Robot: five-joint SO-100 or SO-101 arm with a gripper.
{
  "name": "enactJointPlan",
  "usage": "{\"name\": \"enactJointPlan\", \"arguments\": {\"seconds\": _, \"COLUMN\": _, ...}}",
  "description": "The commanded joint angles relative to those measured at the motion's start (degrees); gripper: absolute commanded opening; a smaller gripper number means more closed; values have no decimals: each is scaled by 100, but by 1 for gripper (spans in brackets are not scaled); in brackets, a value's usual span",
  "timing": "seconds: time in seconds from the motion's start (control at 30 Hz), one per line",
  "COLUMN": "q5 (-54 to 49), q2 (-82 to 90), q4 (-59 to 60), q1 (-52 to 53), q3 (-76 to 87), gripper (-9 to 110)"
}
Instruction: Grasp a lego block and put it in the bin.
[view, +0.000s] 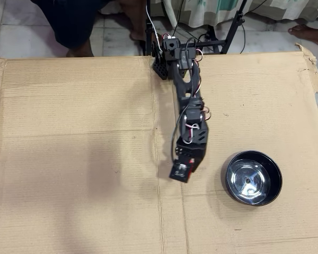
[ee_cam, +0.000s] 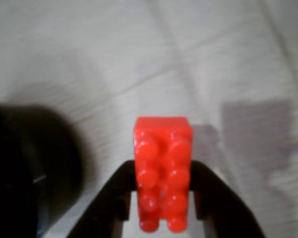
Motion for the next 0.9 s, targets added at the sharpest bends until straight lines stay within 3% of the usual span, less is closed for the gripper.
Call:
{"name": "enactJointPlan", "arguments": {"seconds": 0.0, "q5": 26, "q2": 668, "q4": -97, "q1": -343, "q3": -272, "gripper": 0}}
{"name": "enactJointPlan", "arguments": {"seconds": 0.57, "q5": -9, "q2": 1011, "q4": -97, "q1": -2312, "q3": -272, "gripper": 0}}
{"name": "enactJointPlan", "arguments": {"seconds": 0.87, "q5": -26, "q2": 721, "q4": -404, "q1": -2628, "q3": -272, "gripper": 0}}
